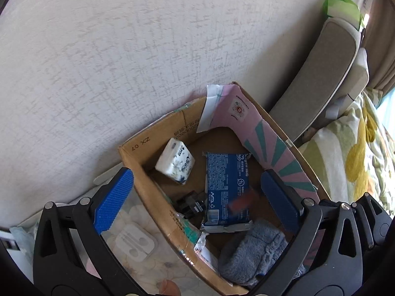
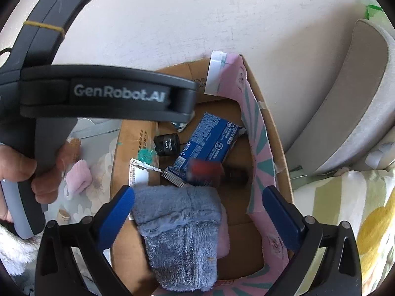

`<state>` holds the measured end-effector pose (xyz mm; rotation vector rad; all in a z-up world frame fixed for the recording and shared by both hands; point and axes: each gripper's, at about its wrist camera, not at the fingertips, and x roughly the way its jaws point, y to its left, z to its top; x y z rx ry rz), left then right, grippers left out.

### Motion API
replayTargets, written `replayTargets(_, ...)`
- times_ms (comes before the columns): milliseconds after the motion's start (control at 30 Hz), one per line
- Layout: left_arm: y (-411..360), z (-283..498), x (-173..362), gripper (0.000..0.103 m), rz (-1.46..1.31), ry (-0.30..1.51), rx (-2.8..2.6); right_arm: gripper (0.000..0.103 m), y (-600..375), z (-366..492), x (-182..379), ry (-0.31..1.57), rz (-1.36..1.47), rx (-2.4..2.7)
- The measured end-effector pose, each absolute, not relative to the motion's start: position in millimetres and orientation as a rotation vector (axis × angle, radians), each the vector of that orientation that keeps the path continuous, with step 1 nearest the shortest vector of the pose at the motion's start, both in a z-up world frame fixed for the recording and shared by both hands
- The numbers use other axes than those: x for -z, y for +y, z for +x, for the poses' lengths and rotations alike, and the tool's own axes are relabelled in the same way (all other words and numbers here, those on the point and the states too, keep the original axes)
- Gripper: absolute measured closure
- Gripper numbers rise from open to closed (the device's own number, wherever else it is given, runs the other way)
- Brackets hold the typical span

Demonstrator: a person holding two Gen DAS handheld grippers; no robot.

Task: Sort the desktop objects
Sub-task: 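Open both tools to drop tissue pack and lip gloss into box, then grasp white earphone case with right tool while left tool grasps tan tape roll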

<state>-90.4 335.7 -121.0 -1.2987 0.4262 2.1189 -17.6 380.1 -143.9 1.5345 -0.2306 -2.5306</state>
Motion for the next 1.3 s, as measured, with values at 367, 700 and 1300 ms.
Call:
replayTargets(367,292.6,-87.7,94.3,0.000,-1.290,0.356,-2.165,0.000,381.8,-5.0,129.5,-0.236,1.506,2.594)
replayTargets(700,213.0,-67.8,38.4,0.000,-1.229,0.248,-2.248,0.000,365.7,10.2,97.6,-0.164,1.483,2.585)
replayTargets(1300,-25.5,-58.2,11.7,0.000,-1.308,0.104,-2.610,0.000,252.4,-5.2,62.6,0.011,1.291,2.484)
